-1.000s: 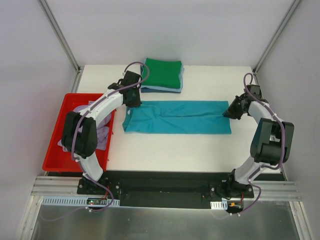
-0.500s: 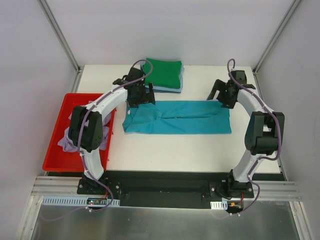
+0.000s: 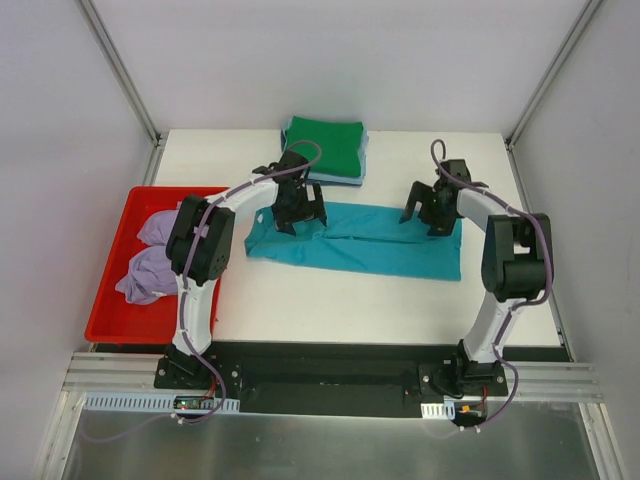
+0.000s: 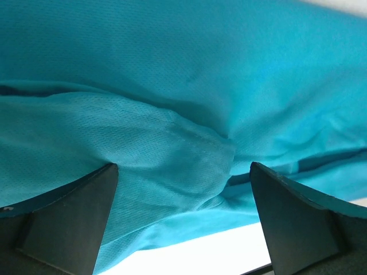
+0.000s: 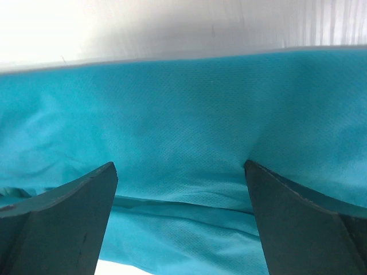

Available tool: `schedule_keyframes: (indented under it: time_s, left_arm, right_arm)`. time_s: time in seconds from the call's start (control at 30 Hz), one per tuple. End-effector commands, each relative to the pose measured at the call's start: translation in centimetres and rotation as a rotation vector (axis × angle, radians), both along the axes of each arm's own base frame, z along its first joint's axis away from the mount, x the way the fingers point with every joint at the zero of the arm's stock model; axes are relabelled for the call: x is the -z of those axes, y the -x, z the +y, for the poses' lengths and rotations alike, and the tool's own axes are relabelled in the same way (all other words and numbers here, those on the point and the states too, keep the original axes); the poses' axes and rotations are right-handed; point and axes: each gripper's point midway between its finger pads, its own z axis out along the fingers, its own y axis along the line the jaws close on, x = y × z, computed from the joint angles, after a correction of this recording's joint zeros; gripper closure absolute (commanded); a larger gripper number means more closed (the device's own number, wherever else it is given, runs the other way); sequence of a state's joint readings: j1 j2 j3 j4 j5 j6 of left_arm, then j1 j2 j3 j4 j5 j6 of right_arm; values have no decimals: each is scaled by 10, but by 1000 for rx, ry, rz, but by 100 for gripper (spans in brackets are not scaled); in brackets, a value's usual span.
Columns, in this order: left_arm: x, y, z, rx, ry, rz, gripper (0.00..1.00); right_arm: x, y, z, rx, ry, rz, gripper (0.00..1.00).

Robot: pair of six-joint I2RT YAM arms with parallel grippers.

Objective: Fold and stack the t-shirts
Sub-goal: Rotate the tshirt 45degrees

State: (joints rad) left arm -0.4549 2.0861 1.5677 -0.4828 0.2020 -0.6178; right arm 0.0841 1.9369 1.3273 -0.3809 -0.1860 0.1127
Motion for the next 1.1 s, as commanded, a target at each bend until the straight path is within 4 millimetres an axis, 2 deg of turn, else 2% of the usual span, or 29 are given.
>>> schedule_keyframes:
  time_s: [0.0,0.1,0.23,0.3,0.33,0.4,0.47,0.63,0.7,0.77,0.87,0.9,0.97,1.03,1.07]
  left_arm:
    - [13,-14,6,-56,-45,9,1]
    - [15,-27,2,-73,-31,3,1]
    - [15,-43,2,-82,-36,-25,1]
    - [16,-53,8,-93,-53,-40,1]
    - [14,-56,8,-94,-40,-39,1]
    - [7,-59,9,-83,-34,-53,1]
    - [-3,-59,13,-72,-48,-84,1]
    - [-51,-53,25,-65,-65,-188,1]
    - [-71,-45,21,-35,-63,-232,1]
    - [-90,-30,9,30,-59,-280,1]
    - [-113,16,-29,228,-62,-359,1]
    - [-116,35,-41,315,-82,-389,1]
    - [-115,89,-77,512,-63,-409,1]
    - [-107,147,-103,687,-29,-394,1]
    - [-105,165,-113,749,-33,-413,1]
  right_arm:
    - [15,80,4,1,-21,161,4]
    - [0,119,27,-41,-77,172,4]
    - [1,187,63,-169,-99,224,4]
    - [4,213,78,-213,-107,237,4]
    - [3,220,83,-224,-103,227,4]
    - [-8,221,86,-218,-103,182,4]
    - [-21,212,78,-174,-71,111,4]
    - [-50,203,34,0,86,-36,4]
    - [-55,206,18,66,116,-73,4]
    - [-52,214,7,127,104,-71,4]
    - [-41,226,-1,173,37,-33,4]
    - [-38,229,-6,198,16,-23,4]
    - [-31,236,-6,222,-49,-3,4]
    - [-26,241,-9,248,-93,6,4]
    - [-25,241,-11,257,-109,2,3]
